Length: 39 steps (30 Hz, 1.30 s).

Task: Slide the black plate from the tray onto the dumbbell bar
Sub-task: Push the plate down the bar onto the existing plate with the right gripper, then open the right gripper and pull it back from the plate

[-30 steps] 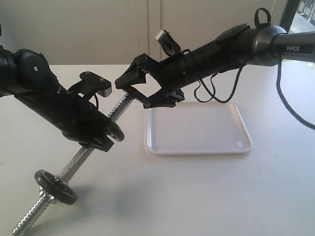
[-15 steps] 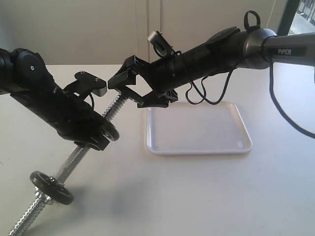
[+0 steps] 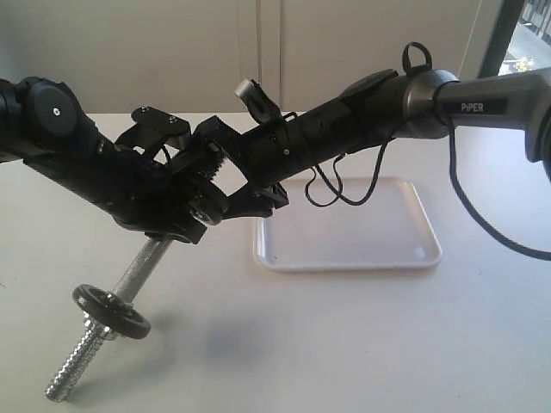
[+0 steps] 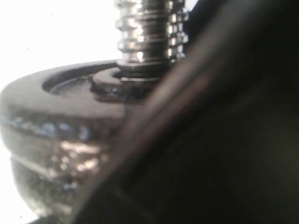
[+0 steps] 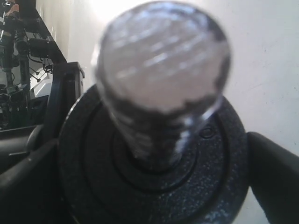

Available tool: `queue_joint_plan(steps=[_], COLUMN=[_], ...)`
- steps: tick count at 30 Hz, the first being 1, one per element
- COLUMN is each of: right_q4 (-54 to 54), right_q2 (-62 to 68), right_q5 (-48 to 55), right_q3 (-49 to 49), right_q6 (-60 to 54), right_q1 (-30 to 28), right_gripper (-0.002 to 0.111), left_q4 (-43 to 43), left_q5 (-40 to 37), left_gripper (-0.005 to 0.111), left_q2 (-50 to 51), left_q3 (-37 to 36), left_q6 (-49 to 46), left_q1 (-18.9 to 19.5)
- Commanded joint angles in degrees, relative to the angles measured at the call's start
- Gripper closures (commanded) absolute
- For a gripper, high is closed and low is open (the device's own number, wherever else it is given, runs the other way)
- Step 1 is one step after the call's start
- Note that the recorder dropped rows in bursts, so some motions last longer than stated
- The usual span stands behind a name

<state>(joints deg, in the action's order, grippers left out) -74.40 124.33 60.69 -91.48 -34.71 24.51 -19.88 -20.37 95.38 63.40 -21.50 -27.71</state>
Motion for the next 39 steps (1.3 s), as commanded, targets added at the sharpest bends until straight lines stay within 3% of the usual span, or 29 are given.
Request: queue_joint_plan(steps=[1, 4, 7, 10, 13, 21, 39], right_q4=[-6.7, -6.0, -4.2, -2.3, -1.7, -1.2, -0.3], right_q2=[-1.9, -1.7, -1.5, -1.4, -1.4, -1.4, -1.4], right_q5=[9.3, 9.3, 9.3, 9.3, 9.3, 8.5, 9.3], right_q3=[-1.0, -1.0, -1.0, -1.1, -1.1, -1.1, -1.1], right_q6=[-1.1, -1.1, -1.5, -1.9, -2.8, -3.5, -3.6], right_q1=[1.2, 1.2, 1.2, 1.1, 1.1, -0.1, -12.6], right_gripper=[0.108, 0.107, 0.091, 0.054, 0.006, 0.004, 0.004], left_q4=[-4.3, -4.3, -4.3, -4.3, -4.3, -4.3, -4.0], left_q5=[14.7, 14.7, 14.7, 14.6, 14.4, 14.3, 17.4], left_gripper=[0.107, 0.107, 0.107, 0.107, 0.107, 0.107, 0.107], left_q2=[-2.0, -2.0, -2.0, -2.0, -2.0, -2.0, 3.9], left_q3=[2.0, 2.0, 2.0, 2.0, 2.0, 2.0, 2.0], left_q6=[0.5, 0.6, 0.7, 0.8, 0.8, 0.8, 2.5], left_q1=[-0.4, -0.4, -0.4, -0.4, -0.4, -0.4, -0.4])
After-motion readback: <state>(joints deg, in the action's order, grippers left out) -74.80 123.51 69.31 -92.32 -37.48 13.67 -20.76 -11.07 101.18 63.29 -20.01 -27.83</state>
